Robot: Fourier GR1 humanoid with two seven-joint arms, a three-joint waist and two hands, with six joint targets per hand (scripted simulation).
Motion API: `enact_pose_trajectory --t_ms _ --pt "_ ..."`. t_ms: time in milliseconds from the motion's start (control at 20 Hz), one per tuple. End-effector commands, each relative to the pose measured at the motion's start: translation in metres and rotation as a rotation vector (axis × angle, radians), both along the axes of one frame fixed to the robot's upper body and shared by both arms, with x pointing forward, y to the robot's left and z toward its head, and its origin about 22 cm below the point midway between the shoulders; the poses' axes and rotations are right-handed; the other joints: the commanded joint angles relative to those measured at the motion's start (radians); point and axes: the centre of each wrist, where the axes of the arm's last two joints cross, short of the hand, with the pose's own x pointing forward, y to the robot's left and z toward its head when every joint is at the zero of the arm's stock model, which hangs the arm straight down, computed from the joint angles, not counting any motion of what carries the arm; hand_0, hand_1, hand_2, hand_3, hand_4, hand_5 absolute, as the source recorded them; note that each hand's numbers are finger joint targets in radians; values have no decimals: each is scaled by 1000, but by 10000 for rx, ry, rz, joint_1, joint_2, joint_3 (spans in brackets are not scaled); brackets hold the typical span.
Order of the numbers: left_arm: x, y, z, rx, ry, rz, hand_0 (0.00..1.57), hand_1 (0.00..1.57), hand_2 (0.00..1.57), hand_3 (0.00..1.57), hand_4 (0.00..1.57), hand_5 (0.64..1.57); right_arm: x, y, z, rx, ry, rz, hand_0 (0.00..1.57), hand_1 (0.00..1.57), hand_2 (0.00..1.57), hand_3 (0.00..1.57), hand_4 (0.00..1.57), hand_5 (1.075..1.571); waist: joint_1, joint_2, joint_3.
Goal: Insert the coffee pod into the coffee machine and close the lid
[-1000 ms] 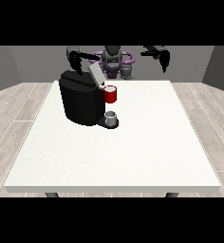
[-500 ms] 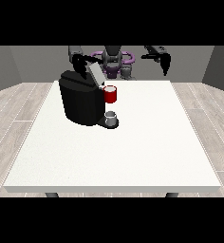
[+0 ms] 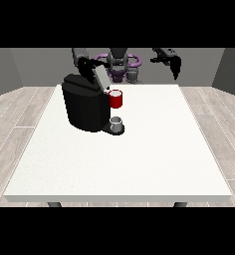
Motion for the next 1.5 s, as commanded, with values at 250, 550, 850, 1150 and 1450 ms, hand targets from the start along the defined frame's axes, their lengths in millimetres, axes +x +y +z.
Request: enact_pose_trajectory --t_ms 250,550,850,1150,1450 --pt "-2 -19 5 110 136 -73 0 0 0 0 0 1571 12 5 2 -159 56 85 0 0 0 0 0 1571 251 206 31" --pt "-2 -2 5 179 -24 291 0 0 0 0 24 1571 10 33 1 -615 -204 727 0 0 0 0 214 1571 61 142 30" --pt "7 12 -3 359 -271 555 0 0 0 0 148 1571 21 62 43 -1395 -1133 952 0 0 0 0 125 1571 -19 679 28" --pt "1 5 -2 84 -152 184 0 0 0 0 154 1571 25 72 37 -1375 -1044 638 0 0 0 0 116 1571 331 402 29" --pt "1 -2 -4 55 -543 402 0 0 0 0 182 1571 12 85 21 -502 -1349 2042 0 0 0 0 132 1571 -154 4 31"
